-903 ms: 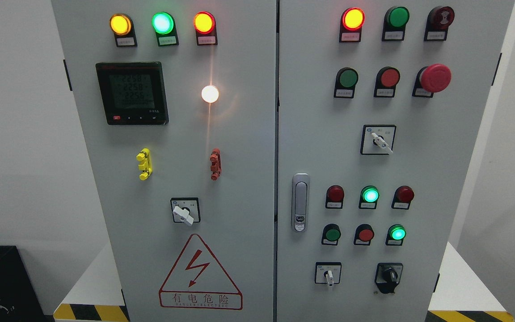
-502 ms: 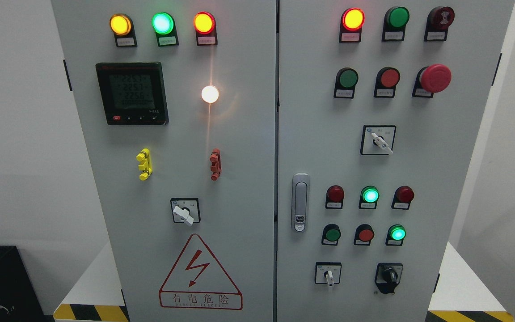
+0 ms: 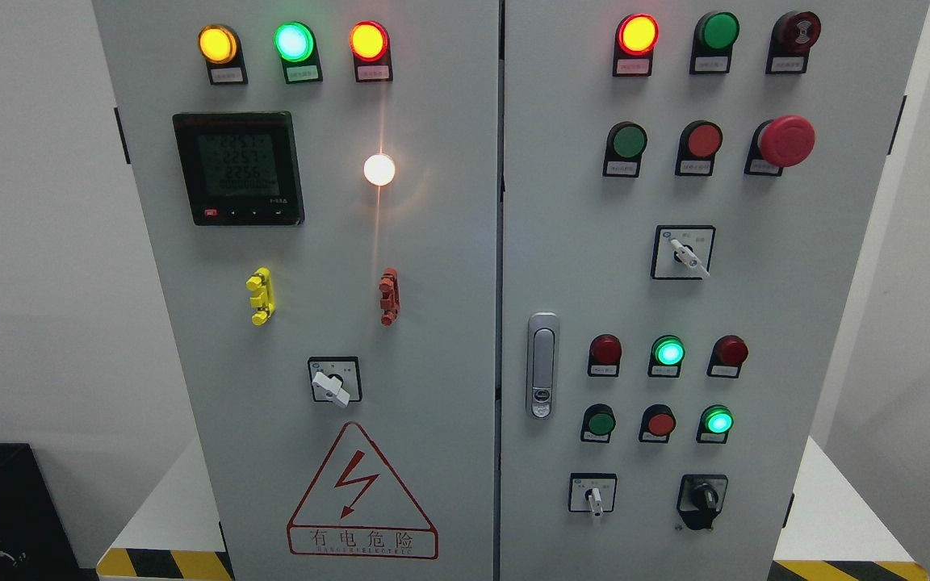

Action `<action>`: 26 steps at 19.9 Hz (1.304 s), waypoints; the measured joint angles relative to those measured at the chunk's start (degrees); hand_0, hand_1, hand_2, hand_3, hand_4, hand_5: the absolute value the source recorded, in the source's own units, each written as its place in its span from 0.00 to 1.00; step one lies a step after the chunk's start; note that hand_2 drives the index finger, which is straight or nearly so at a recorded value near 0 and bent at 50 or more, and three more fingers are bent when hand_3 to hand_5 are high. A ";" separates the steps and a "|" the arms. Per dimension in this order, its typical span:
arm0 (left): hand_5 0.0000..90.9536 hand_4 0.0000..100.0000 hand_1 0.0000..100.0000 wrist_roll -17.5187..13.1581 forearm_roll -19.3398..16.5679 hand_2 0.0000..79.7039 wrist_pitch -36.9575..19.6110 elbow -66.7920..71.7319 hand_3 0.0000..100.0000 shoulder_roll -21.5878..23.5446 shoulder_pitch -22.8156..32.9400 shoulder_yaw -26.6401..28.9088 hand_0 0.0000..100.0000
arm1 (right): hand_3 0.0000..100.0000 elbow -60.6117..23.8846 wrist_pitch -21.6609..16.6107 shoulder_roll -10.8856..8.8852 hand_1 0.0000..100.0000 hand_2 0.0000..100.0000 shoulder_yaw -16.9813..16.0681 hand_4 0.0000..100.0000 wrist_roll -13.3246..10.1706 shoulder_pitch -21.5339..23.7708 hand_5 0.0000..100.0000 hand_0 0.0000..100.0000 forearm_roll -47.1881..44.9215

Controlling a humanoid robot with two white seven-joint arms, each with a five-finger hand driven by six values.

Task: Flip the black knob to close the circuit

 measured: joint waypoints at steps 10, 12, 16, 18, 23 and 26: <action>0.00 0.00 0.56 0.00 0.00 0.00 0.00 0.00 0.00 0.00 0.00 0.00 0.12 | 0.00 -1.90 -10.25 0.03 0.07 0.00 0.00 0.00 0.77 -2.33 0.00 0.00 0.08; 0.00 0.00 0.56 0.00 0.00 0.00 0.00 0.00 0.00 0.00 0.00 0.00 0.12 | 0.00 -3.28 -11.02 0.04 0.07 0.00 0.00 0.00 0.78 -2.52 0.00 0.00 0.07; 0.00 0.00 0.56 0.00 0.00 0.00 0.00 0.00 0.00 0.00 0.00 0.00 0.12 | 0.00 -7.29 -11.45 0.12 0.06 0.00 0.00 0.00 0.95 -2.69 0.00 0.00 0.05; 0.00 0.00 0.56 0.00 0.00 0.00 0.00 0.00 0.00 0.00 0.00 0.00 0.12 | 0.00 -9.55 -11.46 0.18 0.07 0.00 0.00 0.00 0.46 -2.71 0.00 0.00 0.04; 0.00 0.00 0.56 0.00 0.00 0.00 0.00 0.00 0.00 0.00 0.00 0.00 0.12 | 0.00 -15.78 -11.26 0.24 0.06 0.00 0.00 0.00 -0.97 -2.30 0.00 0.00 0.04; 0.00 0.00 0.56 0.00 0.00 0.00 0.00 0.00 0.00 0.00 0.00 0.00 0.12 | 0.00 -20.37 -11.15 0.22 0.06 0.00 0.00 0.00 -1.61 -1.41 0.00 0.00 0.40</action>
